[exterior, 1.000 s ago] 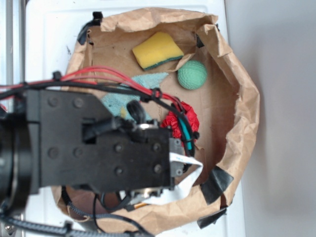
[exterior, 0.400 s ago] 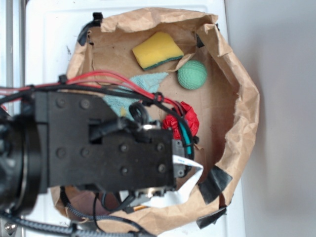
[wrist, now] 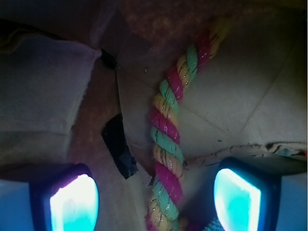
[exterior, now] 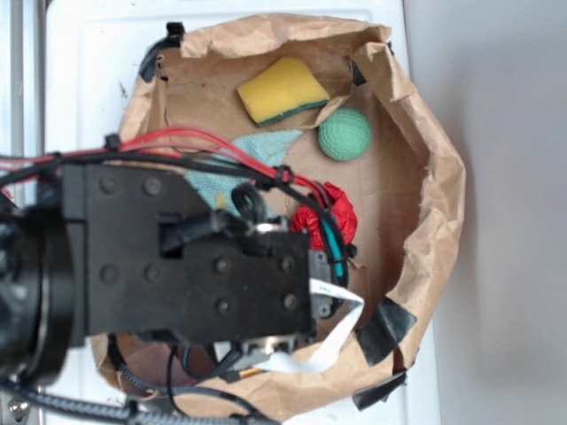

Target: Grab the multicolored rope.

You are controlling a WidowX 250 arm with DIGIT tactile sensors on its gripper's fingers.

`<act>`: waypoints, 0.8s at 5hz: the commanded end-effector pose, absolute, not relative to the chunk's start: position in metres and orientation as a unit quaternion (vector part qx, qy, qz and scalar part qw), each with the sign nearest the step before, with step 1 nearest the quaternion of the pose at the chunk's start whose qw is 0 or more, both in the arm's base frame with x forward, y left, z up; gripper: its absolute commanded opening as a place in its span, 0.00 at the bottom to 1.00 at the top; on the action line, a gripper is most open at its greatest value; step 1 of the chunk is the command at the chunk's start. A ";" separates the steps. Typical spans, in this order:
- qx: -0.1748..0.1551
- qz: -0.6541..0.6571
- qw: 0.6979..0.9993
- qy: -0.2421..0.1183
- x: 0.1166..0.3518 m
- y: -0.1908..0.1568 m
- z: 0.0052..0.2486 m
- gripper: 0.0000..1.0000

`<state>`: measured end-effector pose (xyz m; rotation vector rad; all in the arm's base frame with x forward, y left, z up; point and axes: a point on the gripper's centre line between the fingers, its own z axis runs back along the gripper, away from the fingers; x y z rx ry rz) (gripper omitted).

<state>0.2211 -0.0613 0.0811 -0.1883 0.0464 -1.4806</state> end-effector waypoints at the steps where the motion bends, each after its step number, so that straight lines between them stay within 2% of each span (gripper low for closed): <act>1: -0.069 -0.687 0.723 0.026 0.227 -0.070 0.061 1.00; 3: -0.077 -0.694 0.715 0.038 0.228 -0.078 0.044 1.00; 4: -0.087 -0.686 0.722 0.035 0.231 -0.077 0.036 1.00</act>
